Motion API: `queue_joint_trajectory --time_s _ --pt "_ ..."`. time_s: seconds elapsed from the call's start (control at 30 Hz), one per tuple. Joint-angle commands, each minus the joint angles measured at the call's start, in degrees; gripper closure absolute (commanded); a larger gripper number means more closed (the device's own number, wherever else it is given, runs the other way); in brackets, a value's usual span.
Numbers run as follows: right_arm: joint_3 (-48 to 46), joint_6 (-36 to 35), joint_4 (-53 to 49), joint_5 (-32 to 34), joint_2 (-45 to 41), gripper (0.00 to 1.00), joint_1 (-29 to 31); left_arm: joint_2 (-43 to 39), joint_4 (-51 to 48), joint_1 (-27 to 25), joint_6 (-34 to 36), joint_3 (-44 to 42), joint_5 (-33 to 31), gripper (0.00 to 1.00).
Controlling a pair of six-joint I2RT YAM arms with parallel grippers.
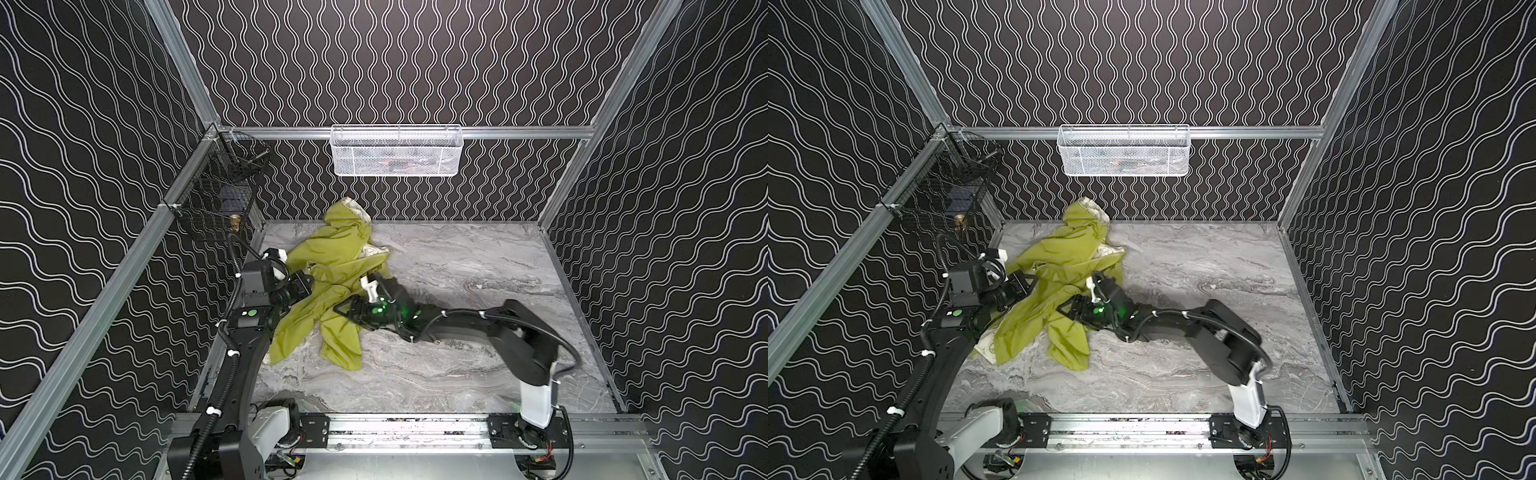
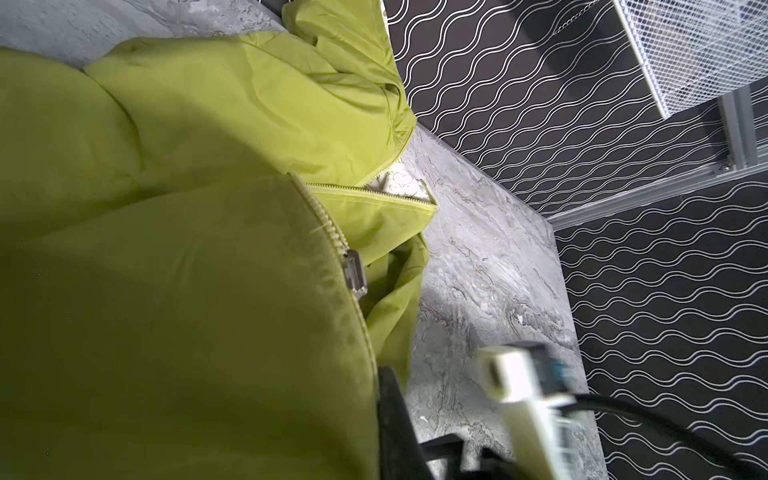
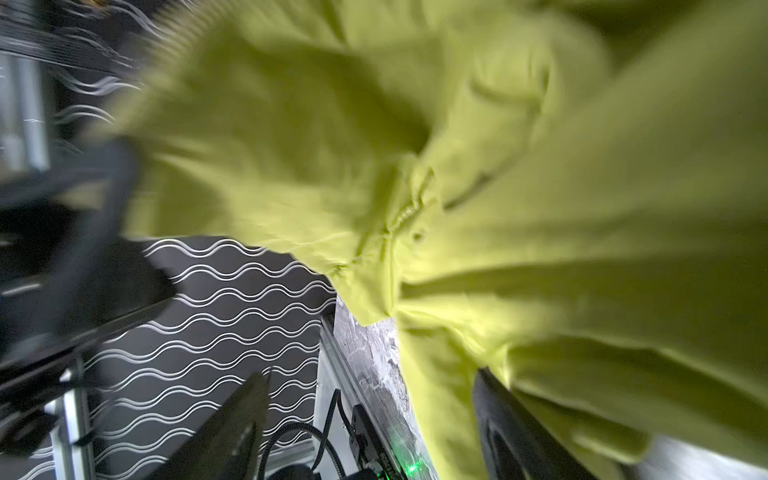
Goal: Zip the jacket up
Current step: 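Release the jacket and draw back the right gripper while the left holds the hem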
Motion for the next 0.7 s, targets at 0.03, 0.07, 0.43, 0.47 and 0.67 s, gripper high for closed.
queue_joint_trajectory --time_s 0.03,0.07,0.43,0.47,0.67 --pt "-2.58 -7.4 -9.57 5.6 -6.35 0.24 -4.94 -0.82 -0.52 0.21 2.29 -0.7 -0.74 1.0" --pt "-2.27 -8.78 -11.8 6.02 -6.75 0.25 -7.0 -1.07 -0.79 0.18 2.46 -0.88 -0.7 1.0" --pt "9.42 -14.49 -17.61 1.46 9.47 0.3 -20.64 -2.6 -1.88 0.19 2.09 -3.85 1.46 1.0" --pt "10.85 -13.93 -16.79 0.27 11.55 0.31 -21.08 -2.61 -1.98 0.19 2.04 -4.02 1.64 1.0" --pt "16.6 -8.9 -12.14 -3.49 20.04 0.31 -21.97 -2.95 -2.55 0.21 2.2 -4.3 2.14 1.0"
